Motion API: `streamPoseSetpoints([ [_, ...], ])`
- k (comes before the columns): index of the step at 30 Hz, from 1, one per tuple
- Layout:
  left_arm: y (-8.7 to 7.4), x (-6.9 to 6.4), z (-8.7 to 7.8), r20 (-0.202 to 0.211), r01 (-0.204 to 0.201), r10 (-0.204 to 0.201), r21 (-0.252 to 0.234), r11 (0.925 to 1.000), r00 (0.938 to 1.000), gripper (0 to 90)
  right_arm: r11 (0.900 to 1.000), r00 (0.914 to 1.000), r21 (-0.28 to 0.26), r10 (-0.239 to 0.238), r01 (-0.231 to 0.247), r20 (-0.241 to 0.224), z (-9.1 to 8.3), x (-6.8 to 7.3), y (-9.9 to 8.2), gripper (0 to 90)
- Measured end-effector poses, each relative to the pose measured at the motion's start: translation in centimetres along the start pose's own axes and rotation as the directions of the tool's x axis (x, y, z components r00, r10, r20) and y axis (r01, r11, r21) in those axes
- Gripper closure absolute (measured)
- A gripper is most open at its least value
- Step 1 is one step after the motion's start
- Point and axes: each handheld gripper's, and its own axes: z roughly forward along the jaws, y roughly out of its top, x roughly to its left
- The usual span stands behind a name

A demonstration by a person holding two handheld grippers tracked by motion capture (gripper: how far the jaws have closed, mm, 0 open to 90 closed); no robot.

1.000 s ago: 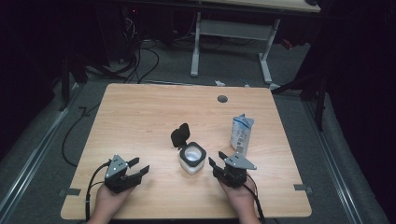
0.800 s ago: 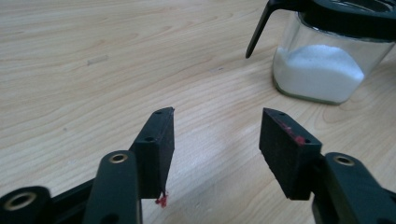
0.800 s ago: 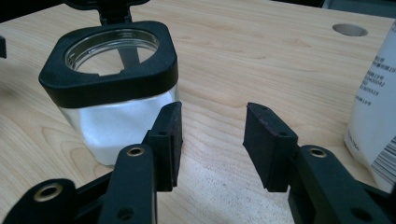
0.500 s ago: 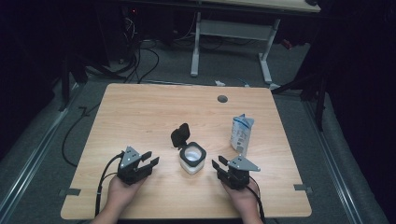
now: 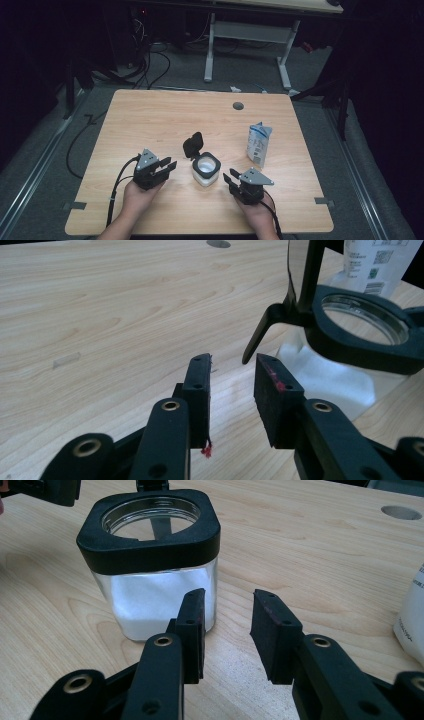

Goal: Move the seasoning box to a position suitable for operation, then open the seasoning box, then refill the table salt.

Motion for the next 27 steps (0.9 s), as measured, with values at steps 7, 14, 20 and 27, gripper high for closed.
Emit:
streamPoseSetpoints([
  [7,1.1,-0.1,0.4,-0.002,0.003,-0.003,0.003,1.0000,1.0000,72.6,1.0000,0.9999,-0.001,-0.009,0.009,-0.004,0.0,0.2,0.1,68.4],
  [14,1.9,0.0,1.1,-0.004,0.005,-0.005,0.016,0.9999,1.0000,78.6,0.9999,0.9999,0.001,-0.010,0.010,-0.004,0.0,0.2,0.0,69.8],
  [20,2.8,-0.1,1.6,0.001,0.015,-0.015,0.003,0.9999,0.9999,85.4,0.9998,0.9997,0.007,-0.020,0.020,-0.013,-0.1,0.4,-0.1,81.8],
  [27,3.9,-0.6,2.0,0.015,0.012,-0.012,-0.010,0.9999,0.9998,89.7,0.9996,0.9992,0.011,-0.027,0.028,-0.030,0.1,0.7,-0.1,90.0],
])
